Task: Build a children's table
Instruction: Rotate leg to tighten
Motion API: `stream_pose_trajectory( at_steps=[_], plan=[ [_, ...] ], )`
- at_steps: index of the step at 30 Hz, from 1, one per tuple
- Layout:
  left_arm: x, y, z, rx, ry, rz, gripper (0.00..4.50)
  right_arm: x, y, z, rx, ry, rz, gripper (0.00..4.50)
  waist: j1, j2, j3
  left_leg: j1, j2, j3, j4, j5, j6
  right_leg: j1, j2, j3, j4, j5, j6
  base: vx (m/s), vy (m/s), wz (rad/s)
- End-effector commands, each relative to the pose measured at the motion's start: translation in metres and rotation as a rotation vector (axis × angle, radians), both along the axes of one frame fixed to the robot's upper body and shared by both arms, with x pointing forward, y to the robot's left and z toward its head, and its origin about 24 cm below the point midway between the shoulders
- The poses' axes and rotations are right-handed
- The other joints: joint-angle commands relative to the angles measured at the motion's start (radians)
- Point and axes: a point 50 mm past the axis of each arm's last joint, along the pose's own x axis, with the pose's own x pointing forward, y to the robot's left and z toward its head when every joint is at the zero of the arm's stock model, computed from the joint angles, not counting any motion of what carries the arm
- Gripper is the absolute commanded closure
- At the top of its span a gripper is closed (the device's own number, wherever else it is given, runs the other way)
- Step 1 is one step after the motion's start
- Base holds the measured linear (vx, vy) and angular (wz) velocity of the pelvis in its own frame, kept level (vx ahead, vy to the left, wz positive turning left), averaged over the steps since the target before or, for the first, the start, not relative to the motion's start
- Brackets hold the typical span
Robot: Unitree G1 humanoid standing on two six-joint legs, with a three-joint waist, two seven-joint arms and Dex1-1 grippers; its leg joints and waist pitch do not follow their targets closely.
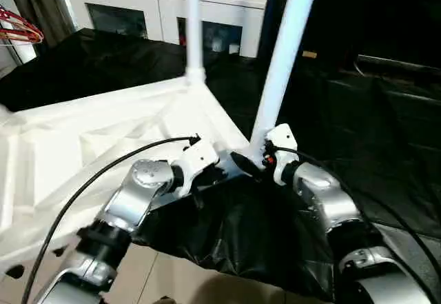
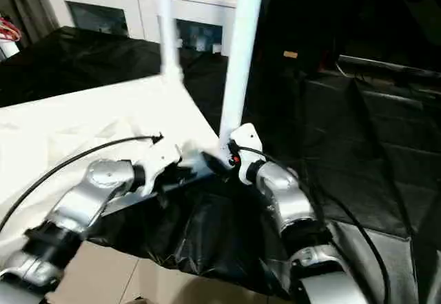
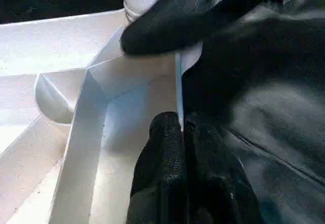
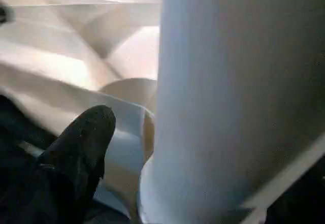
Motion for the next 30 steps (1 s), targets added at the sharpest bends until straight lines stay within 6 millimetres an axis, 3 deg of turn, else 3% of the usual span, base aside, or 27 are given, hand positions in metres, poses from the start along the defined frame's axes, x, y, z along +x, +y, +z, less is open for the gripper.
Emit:
stream_pose_trajectory(
  at_steps=[1, 7, 11, 26, 29, 30],
  plan=[
    [-0.006, -0.012, 0.012, -0.075, -0.037, -0.118, 4.50, -0.003, -0.004, 0.007, -0.001, -0.014, 0.097, 0.28, -0.001, 0.001, -0.072, 0.015, 0.071, -0.027, -0.069, -0.191, 0.047, 0.048, -0.112, 0.079, -0.084, -0.267, -0.150, 0.000, 0.000, 0.00],
    [-0.014, 0.000, 0.014, -0.063, -0.007, -0.186, 4.50, -0.016, -0.016, 0.005, -0.070, 0.055, 0.305, 0.28, 0.000, -0.002, -0.071, 0.011, 0.070, -0.026, -0.067, -0.179, 0.061, 0.049, -0.111, 0.077, -0.084, -0.271, -0.157, 0.000, 0.000, 0.00],
    [-0.020, 0.007, 0.015, -0.056, 0.018, -0.225, 4.50, -0.022, -0.023, 0.002, -0.129, 0.097, 0.393, 0.64, 0.002, -0.003, -0.071, 0.011, 0.070, -0.027, -0.067, -0.180, 0.060, 0.049, -0.110, 0.076, -0.084, -0.286, -0.158, 0.000, 0.000, 0.00],
    [-0.022, 0.011, 0.012, -0.053, 0.040, -0.213, 4.50, -0.030, -0.017, 0.001, -0.067, 0.129, 0.439, 1.72, 0.000, -0.005, -0.070, 0.012, 0.070, -0.026, -0.067, -0.180, 0.054, 0.047, -0.110, 0.077, -0.086, -0.296, -0.155, 0.000, 0.000, 0.00],
    [-0.017, 0.009, 0.011, -0.046, 0.020, -0.164, 4.50, -0.028, -0.013, -0.003, -0.056, 0.140, 0.392, 1.78, -0.001, -0.006, -0.069, 0.012, 0.069, -0.026, -0.068, -0.181, 0.053, 0.046, -0.109, 0.077, -0.087, -0.306, -0.151, 0.000, 0.000, 0.00],
    [-0.005, 0.004, 0.010, -0.039, -0.017, -0.067, 4.50, -0.019, -0.004, -0.012, -0.068, 0.135, 0.213, 1.79, -0.004, -0.005, -0.066, 0.014, 0.070, -0.027, -0.070, -0.188, 0.040, 0.040, -0.108, 0.077, -0.090, -0.327, -0.147, 0.000, 0.000, 0.00]
  ],
)
